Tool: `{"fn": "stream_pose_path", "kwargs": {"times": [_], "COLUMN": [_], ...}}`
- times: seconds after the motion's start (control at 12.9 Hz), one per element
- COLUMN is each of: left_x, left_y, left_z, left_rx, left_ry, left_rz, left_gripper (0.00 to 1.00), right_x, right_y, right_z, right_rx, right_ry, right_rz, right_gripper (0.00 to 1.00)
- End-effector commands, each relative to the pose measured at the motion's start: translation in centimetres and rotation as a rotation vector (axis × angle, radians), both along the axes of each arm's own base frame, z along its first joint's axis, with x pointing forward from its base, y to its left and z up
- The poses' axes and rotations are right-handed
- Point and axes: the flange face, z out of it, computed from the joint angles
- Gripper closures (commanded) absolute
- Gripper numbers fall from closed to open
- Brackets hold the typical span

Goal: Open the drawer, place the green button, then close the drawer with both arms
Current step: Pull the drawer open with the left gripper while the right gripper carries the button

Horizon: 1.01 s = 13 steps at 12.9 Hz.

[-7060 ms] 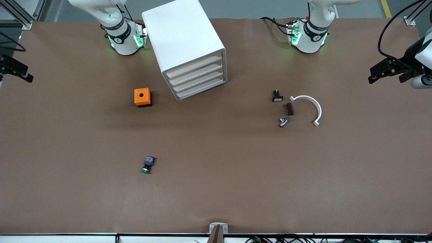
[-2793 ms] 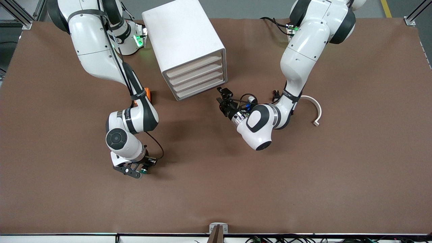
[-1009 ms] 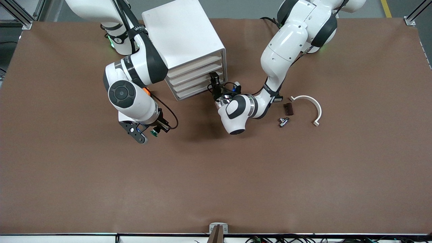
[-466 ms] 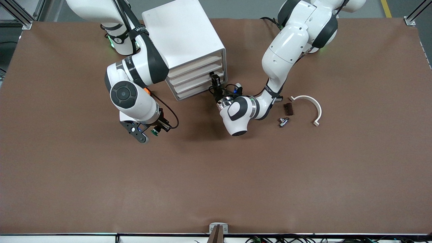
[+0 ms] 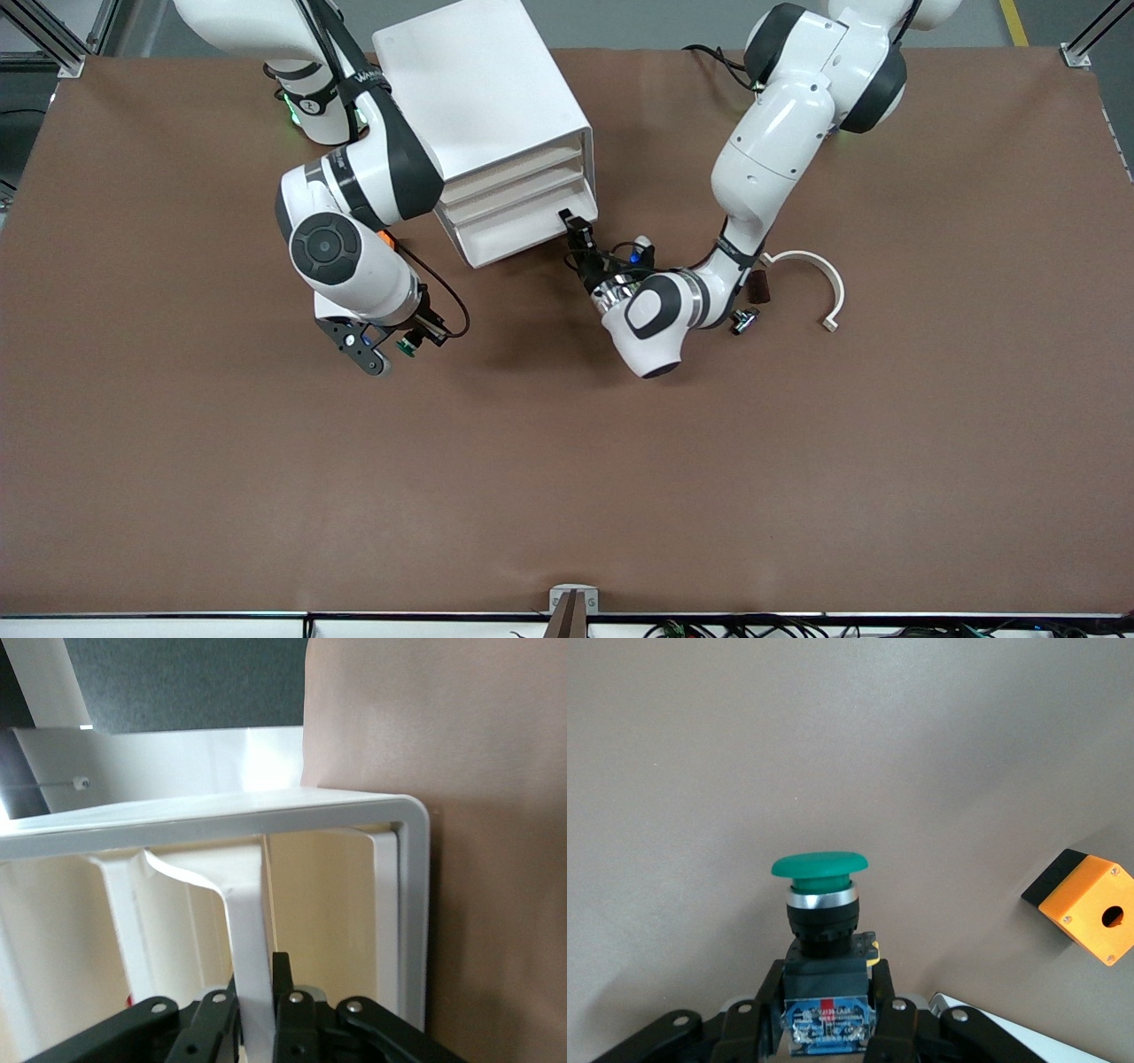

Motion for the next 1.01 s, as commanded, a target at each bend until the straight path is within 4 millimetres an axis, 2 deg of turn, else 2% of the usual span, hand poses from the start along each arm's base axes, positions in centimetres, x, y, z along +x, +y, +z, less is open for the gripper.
{"fn": "stream_pose_path", "kwargs": {"times": [0.0, 0.16, 0.31, 0.39, 0.54, 0.62, 0.7, 0.93], "left_x": [2.4, 4.2, 5.6, 5.9, 6.4, 6.6, 6.7, 7.5], "left_y": [1.5, 3.5, 5.0, 5.4, 5.9, 6.2, 6.2, 6.7], "left_z": [0.4, 0.4, 0.4, 0.4, 0.2, 0.2, 0.2, 0.6], "left_rx": [-0.005, -0.004, -0.001, 0.001, 0.006, 0.010, 0.003, -0.045], "left_ry": [0.014, 0.013, 0.004, 0.000, -0.006, -0.010, -0.017, -0.060], "left_rz": [0.073, 0.116, 0.155, 0.164, 0.176, 0.182, 0.183, 0.200], "left_gripper": [0.87, 0.87, 0.87, 0.86, 0.85, 0.77, 0.63, 0.12], "right_x": [-1.7, -4.9, -7.5, -9.1, -11.7, -13.0, -14.3, -18.2], "right_y": [2.3, 6.7, 10.7, 13.0, 16.0, 17.2, 18.4, 20.5], "right_z": [0.4, -1.2, -2.1, -2.1, -2.4, -2.5, -2.9, -5.0], "right_rx": [0.012, 0.011, 0.019, 0.028, 0.025, 0.022, 0.014, -0.003], "right_ry": [-0.013, -0.037, -0.064, -0.078, -0.080, -0.077, -0.076, -0.077], "right_rz": [-0.068, -0.117, -0.163, -0.181, -0.204, -0.210, -0.217, -0.241], "right_gripper": [1.00, 1.00, 1.00, 1.00, 1.00, 1.00, 1.00, 1.00]}}
